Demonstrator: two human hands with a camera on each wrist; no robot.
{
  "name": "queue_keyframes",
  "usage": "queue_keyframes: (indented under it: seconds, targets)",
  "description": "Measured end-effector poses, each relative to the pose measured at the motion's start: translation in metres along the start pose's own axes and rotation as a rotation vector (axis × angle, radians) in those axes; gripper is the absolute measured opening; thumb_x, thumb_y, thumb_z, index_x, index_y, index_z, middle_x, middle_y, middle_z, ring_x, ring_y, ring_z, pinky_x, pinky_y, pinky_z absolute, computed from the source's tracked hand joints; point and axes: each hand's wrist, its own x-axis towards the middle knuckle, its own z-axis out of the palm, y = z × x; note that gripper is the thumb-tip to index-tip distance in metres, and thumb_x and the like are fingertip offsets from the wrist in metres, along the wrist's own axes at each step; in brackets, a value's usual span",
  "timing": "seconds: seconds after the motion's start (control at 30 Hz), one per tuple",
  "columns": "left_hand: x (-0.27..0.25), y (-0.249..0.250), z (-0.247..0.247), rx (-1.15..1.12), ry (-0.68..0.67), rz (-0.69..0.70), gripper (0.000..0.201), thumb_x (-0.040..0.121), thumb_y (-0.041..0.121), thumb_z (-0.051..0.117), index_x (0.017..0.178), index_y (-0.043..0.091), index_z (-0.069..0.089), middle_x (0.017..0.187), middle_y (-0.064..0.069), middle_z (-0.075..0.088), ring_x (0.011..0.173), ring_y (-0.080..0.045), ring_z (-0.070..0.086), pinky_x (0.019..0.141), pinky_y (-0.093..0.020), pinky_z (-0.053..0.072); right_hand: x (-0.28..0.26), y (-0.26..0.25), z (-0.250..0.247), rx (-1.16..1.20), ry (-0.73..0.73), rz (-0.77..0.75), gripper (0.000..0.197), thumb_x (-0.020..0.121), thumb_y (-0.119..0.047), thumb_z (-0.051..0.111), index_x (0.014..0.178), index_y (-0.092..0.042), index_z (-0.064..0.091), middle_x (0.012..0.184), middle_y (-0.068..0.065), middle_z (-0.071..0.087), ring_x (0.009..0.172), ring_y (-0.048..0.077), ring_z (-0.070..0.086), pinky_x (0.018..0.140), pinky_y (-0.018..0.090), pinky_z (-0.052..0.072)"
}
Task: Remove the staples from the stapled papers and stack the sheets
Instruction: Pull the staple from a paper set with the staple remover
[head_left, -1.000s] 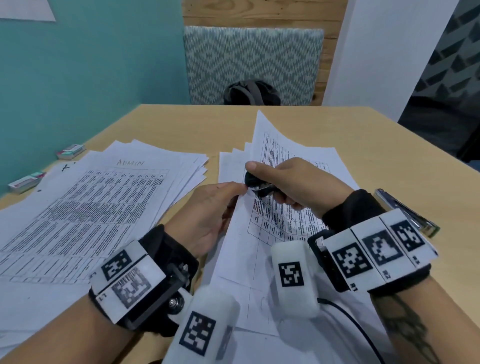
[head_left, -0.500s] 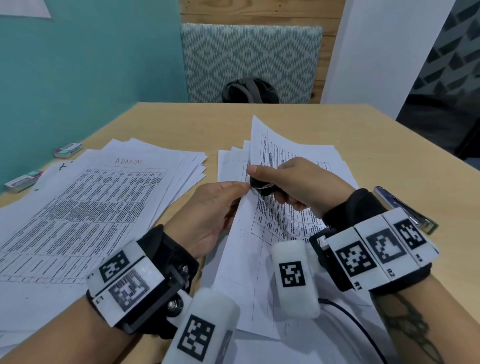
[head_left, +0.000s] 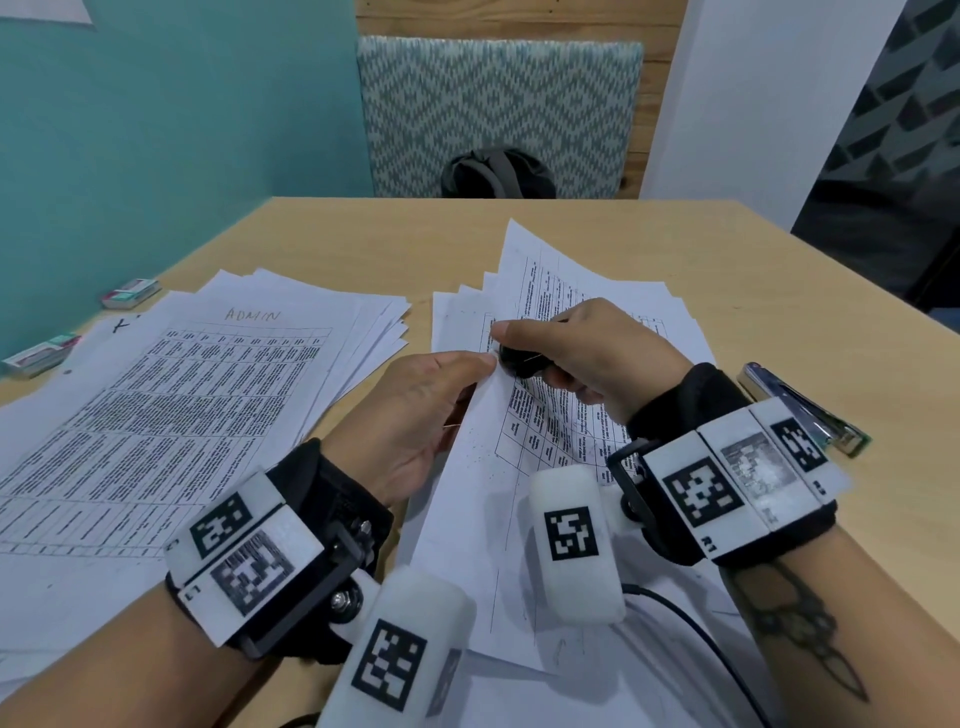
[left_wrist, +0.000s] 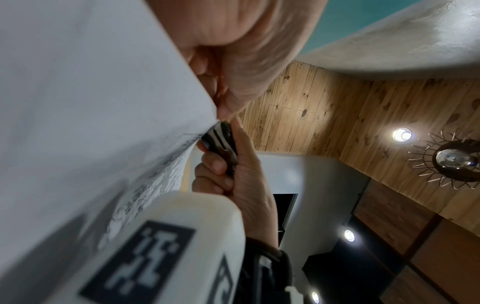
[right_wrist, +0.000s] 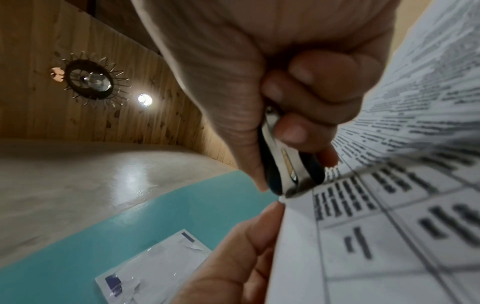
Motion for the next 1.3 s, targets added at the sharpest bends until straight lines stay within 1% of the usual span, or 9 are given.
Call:
queue_keyframes:
  seconds: [0.1,0.23,0.37,0.53,0.67,0.8,0.9,1.07,1.3]
  targets:
    - [0.001,0.001,-0.002,0.011,-0.016,-0.009,0.012,0.088,0.012,0.056,0.09,0.004,0.065,0.095,-0.019,0.064,0.079,-0.026,0.057,0.073,-0.035,0.047,-0.001,-0.001,0.002,0.057,-0.01,0.008,0.033,0.081,-0.033,0.068,0.063,-0.008,0.059,0.032,-0.006,0.04,0.028,0.007,0.027,0.031,0.012,0.019]
    - [0.003,0.003,-0.009,0.036,-0.085,-0.038,0.007,0.081,0.007,0.064,0.087,0.006,0.067,0.078,-0.008,0.068,0.056,-0.013,0.062,0.05,-0.02,0.052,0.0,-0.002,0.003,0.118,-0.017,0.018,0.026,0.081,-0.029,0.069,0.071,-0.007,0.059,0.029,-0.009,0.039,0.026,0.005,0.029,0.031,0.01,0.019]
    - [0.004,0.004,-0.013,0.047,-0.068,-0.023,0.008,0.079,0.006,0.066,0.074,0.012,0.066,0.07,-0.002,0.069,0.055,-0.009,0.063,0.057,-0.02,0.051,0.0,-0.002,0.007,0.18,-0.026,0.039,0.027,0.081,-0.029,0.069,0.067,-0.01,0.057,0.042,0.0,0.041,0.027,0.005,0.029,0.031,0.01,0.018]
    - [0.0,0.008,-0.008,0.078,-0.019,0.006,0.014,0.081,0.005,0.065,0.068,0.011,0.063,0.057,0.002,0.066,0.045,-0.006,0.06,0.042,-0.015,0.047,0.0,-0.002,0.007,0.19,-0.046,0.062,0.025,0.082,-0.03,0.067,0.078,-0.007,0.061,0.053,0.006,0.044,0.026,0.005,0.029,0.03,0.01,0.019]
    - [0.0,0.008,-0.006,0.085,0.022,0.001,0.012,0.081,0.002,0.064,0.07,0.008,0.063,0.061,-0.004,0.065,0.043,-0.008,0.057,0.041,-0.014,0.046,-0.001,-0.003,0.004,0.158,-0.126,0.069,0.035,0.086,-0.04,0.061,0.066,-0.012,0.062,0.041,0.0,0.048,0.026,0.005,0.03,0.031,0.011,0.022]
    - [-0.001,0.008,-0.008,0.065,0.015,-0.012,0.016,0.081,0.001,0.063,0.067,0.01,0.062,0.058,-0.002,0.066,0.044,-0.009,0.059,0.045,-0.016,0.048,-0.003,-0.006,-0.001,0.179,-0.174,0.105,0.036,0.085,-0.052,0.057,0.079,-0.017,0.065,0.054,0.003,0.056,0.029,0.005,0.035,0.033,0.011,0.024]
    - [0.0,0.009,-0.008,0.058,0.013,-0.023,0.019,0.081,0.0,0.063,0.066,0.012,0.06,0.058,-0.001,0.064,0.043,-0.009,0.058,0.043,-0.015,0.046,-0.005,-0.006,-0.001,0.161,-0.166,0.093,0.035,0.086,-0.052,0.055,0.072,-0.02,0.065,0.043,-0.002,0.055,0.028,0.005,0.039,0.033,0.011,0.025]
    - [0.001,0.009,-0.007,0.073,0.016,-0.038,0.006,0.083,0.013,0.063,0.079,0.008,0.063,0.071,-0.006,0.065,0.045,-0.008,0.059,0.043,-0.013,0.046,-0.009,-0.008,0.0,0.14,-0.178,0.058,0.033,0.087,-0.048,0.056,0.069,-0.022,0.065,0.047,-0.001,0.058,0.033,0.007,0.049,0.033,0.01,0.025]
    - [0.002,0.009,-0.006,0.103,0.046,-0.023,0.007,0.086,0.01,0.06,0.083,0.005,0.063,0.071,-0.009,0.064,0.039,-0.007,0.056,0.037,-0.01,0.04,-0.01,-0.008,0.001,0.082,-0.149,0.058,0.036,0.084,-0.049,0.059,0.062,-0.021,0.064,0.056,0.004,0.058,0.032,0.004,0.047,0.041,0.019,0.022]
